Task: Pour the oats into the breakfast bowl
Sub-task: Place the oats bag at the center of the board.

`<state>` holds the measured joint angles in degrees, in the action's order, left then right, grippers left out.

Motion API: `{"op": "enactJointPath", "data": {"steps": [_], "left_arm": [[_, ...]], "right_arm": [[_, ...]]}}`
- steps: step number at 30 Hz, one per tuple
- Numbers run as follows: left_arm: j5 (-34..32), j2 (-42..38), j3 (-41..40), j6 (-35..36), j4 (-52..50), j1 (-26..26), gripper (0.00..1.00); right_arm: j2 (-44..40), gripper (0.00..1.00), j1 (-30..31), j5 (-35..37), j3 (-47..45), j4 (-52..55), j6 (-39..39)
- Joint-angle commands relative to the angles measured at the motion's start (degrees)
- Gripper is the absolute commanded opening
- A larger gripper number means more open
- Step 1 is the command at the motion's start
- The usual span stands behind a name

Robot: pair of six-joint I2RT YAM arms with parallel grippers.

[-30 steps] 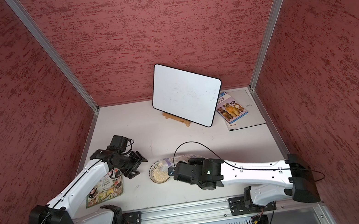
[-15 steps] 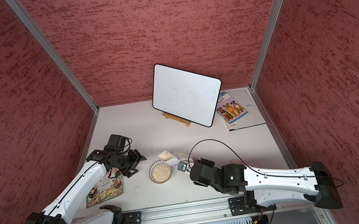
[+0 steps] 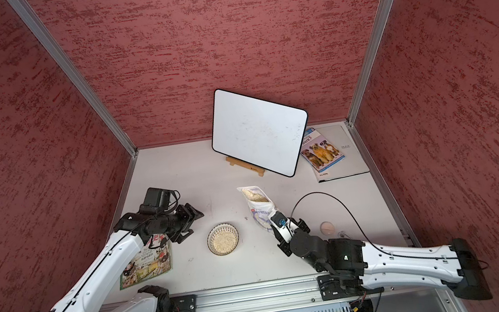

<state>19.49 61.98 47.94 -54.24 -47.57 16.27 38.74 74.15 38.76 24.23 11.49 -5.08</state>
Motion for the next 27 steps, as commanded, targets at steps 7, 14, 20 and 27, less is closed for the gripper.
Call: {"op": "enactJointPath", "data": {"steps": [7, 14, 20, 27], "left_arm": [[3.0, -2.9, 0.6, 1.8, 7.0, 1.1, 0.74], [3.5, -3.5, 0.7, 1.9, 7.0, 1.9, 0.74], [3.2, -4.2, 0.7, 1.8, 6.3, 2.5, 0.74], [2.6, -4.7, 0.6, 1.7, 5.7, 2.8, 0.74]], "right_arm": [[9.2, 0.0, -3.9, 7.7, -2.5, -25.0, -10.3], [15.3, 0.0, -10.7, 3.8, -6.1, -32.4, -15.5], [21.0, 0.0, -15.9, -1.6, -5.9, -36.5, -16.1], [31.1, 0.0, -19.8, -5.4, -4.4, -44.8, -16.8]]}}
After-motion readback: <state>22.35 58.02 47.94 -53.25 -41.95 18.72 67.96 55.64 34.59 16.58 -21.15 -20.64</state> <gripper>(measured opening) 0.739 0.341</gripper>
